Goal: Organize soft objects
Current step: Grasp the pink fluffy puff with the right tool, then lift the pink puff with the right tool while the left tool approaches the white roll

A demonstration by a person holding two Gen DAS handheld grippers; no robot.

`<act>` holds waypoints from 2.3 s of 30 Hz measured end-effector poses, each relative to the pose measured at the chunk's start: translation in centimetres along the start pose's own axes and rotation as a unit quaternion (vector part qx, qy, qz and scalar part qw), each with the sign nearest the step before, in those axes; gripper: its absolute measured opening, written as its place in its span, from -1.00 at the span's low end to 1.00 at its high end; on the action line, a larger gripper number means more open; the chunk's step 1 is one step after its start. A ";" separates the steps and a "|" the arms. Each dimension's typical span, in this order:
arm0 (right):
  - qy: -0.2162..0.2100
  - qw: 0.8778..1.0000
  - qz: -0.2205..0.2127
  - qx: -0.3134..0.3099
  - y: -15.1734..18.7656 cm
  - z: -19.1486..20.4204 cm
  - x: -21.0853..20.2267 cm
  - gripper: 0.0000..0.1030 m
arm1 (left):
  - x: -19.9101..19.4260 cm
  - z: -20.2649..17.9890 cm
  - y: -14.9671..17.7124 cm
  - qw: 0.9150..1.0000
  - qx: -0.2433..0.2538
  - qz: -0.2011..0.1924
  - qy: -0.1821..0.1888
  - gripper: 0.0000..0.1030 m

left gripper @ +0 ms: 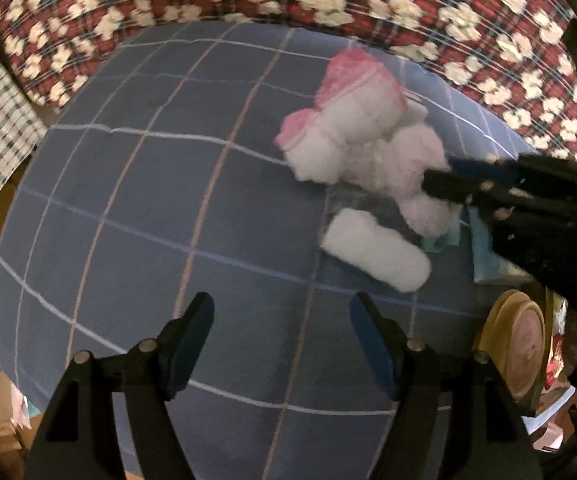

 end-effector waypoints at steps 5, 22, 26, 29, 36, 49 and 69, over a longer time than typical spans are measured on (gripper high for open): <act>-0.015 0.999 -0.045 0.027 -0.4 -0.2 -3.5 -0.65 | 0.0 -2.4 -0.6 0.999 0.033 -0.003 0.014 0.39; 0.024 0.991 -0.091 0.092 2.3 -4.0 -9.3 -0.65 | 1.6 -7.4 -3.4 0.995 0.098 -0.005 0.033 0.50; 0.027 0.990 -0.095 0.100 2.9 -4.6 -9.8 -0.65 | 2.1 -7.8 -3.5 0.993 0.115 0.009 0.037 0.50; 0.027 0.989 -0.098 0.107 3.1 -4.8 -9.9 -0.65 | 2.2 -8.8 -2.9 0.989 0.140 0.015 0.038 0.52; 0.021 0.989 -0.103 0.107 2.9 -4.8 -9.8 -0.65 | 3.3 -9.7 -2.2 0.985 0.171 0.020 0.012 0.53; 0.008 0.991 -0.102 0.092 2.4 -4.3 -9.3 -0.65 | 2.8 -8.5 -2.0 0.985 0.168 0.011 0.044 -0.14; -0.005 0.990 -0.108 0.092 2.5 -3.6 -9.1 -0.65 | -0.1 -6.9 0.2 0.987 0.149 -0.009 0.061 -0.82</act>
Point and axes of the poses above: each gripper's, at about its wrist camera, not at the fingertips, and x roughly the way its jaws point, z to its left, y to its underside, the point moved 5 cm from there along x, roughly the way its jaws point, and after that the axes turned 9 degrees about -y, right-handed, at the moved point
